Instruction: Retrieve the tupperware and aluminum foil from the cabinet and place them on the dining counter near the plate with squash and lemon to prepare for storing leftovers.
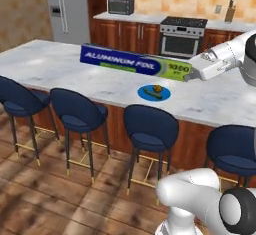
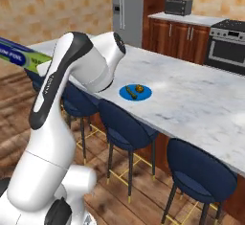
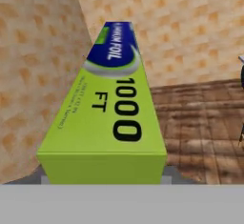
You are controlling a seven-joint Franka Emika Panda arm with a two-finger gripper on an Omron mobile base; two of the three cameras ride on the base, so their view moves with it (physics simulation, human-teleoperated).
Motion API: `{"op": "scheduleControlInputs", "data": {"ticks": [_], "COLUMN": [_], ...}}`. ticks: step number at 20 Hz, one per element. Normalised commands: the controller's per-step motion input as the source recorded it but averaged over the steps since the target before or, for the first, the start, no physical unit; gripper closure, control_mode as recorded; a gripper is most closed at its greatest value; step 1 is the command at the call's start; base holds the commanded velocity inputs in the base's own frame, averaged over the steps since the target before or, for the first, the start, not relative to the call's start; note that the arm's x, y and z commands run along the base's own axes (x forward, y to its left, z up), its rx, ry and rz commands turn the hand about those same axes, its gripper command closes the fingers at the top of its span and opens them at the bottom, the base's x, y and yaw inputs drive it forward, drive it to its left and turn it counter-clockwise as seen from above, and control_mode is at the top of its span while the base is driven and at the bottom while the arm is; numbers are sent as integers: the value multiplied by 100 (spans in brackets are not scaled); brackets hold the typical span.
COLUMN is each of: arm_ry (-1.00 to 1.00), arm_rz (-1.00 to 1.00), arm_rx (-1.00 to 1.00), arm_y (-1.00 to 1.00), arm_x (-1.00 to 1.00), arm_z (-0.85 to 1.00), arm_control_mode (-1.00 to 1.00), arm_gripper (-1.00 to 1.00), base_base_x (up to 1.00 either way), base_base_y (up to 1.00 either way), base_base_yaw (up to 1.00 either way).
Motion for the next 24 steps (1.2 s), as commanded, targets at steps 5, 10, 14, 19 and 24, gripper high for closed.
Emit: {"op": "scheduleControlInputs", "data": {"ticks": [5,10,14,19,24], "arm_ry": [0,0,0,0,0], "arm_rz": [0,0,0,0,0], "arm_rx": [0,0,0,0,0], "arm_y": [0,0,0,0,0], "arm_x": [0,0,0,0,0], "arm_z": [0,0,0,0,0], "arm_control_mode": [100,100,100,100,100], "arm_gripper": [100,100,100,100,100], "base_base_x": [100,100,100,96,82], "base_base_y": [87,55,42,6,0], "base_base_yaw": [-52,-52,-52,-52,-53]}}
